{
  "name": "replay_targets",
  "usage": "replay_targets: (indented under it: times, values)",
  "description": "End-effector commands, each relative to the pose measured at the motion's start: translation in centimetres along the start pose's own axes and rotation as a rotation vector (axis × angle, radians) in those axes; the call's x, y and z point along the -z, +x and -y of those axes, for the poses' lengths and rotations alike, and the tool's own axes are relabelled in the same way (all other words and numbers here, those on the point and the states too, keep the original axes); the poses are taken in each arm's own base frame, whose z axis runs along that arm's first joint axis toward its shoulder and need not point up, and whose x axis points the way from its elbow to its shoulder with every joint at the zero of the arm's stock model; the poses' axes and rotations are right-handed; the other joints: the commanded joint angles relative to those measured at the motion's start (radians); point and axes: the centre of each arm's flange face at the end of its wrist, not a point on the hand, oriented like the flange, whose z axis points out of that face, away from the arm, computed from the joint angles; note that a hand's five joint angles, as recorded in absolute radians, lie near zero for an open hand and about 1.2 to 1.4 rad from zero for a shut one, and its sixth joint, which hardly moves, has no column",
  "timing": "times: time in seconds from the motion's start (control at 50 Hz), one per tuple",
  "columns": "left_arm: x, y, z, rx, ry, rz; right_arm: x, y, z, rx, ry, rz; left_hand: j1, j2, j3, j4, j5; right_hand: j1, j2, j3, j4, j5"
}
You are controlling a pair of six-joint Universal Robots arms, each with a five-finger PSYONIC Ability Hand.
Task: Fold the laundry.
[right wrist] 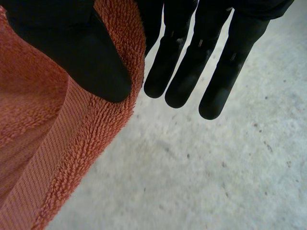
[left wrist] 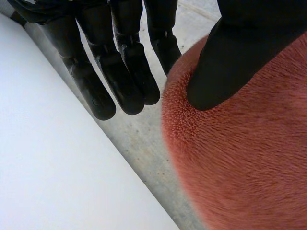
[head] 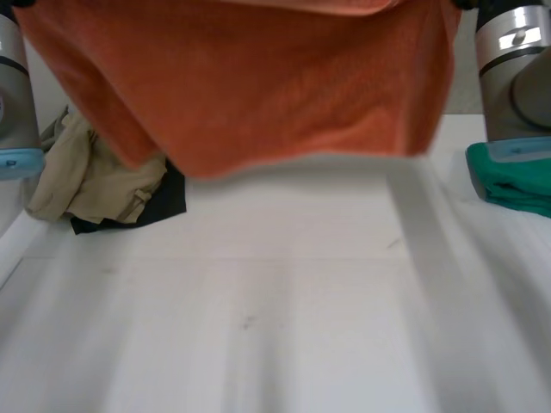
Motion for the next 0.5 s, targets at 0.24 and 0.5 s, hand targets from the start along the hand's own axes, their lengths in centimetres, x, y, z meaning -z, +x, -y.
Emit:
replay_targets:
  times: [0.24, 0.5]
  values:
    - [19.2, 3.0, -8.3, -0.001, -0.542, -0.434, 16.0, -1.8, -11.5, -0.118, -0.748, 0.484, 0.239, 0.198, 0.202, 0.195, 0.245, 0.29, 0.233, 0.212, 0.202, 0.213]
    - [24.3, 4.4, -9.1, -0.09, -0.611, -0.622, 20.8, -1.3, -14.4, -0.06, -0.938, 0.524, 0.239, 0.198, 0.202, 0.195, 0.245, -0.302, -0.359, -0.38, -0.389, -0.379]
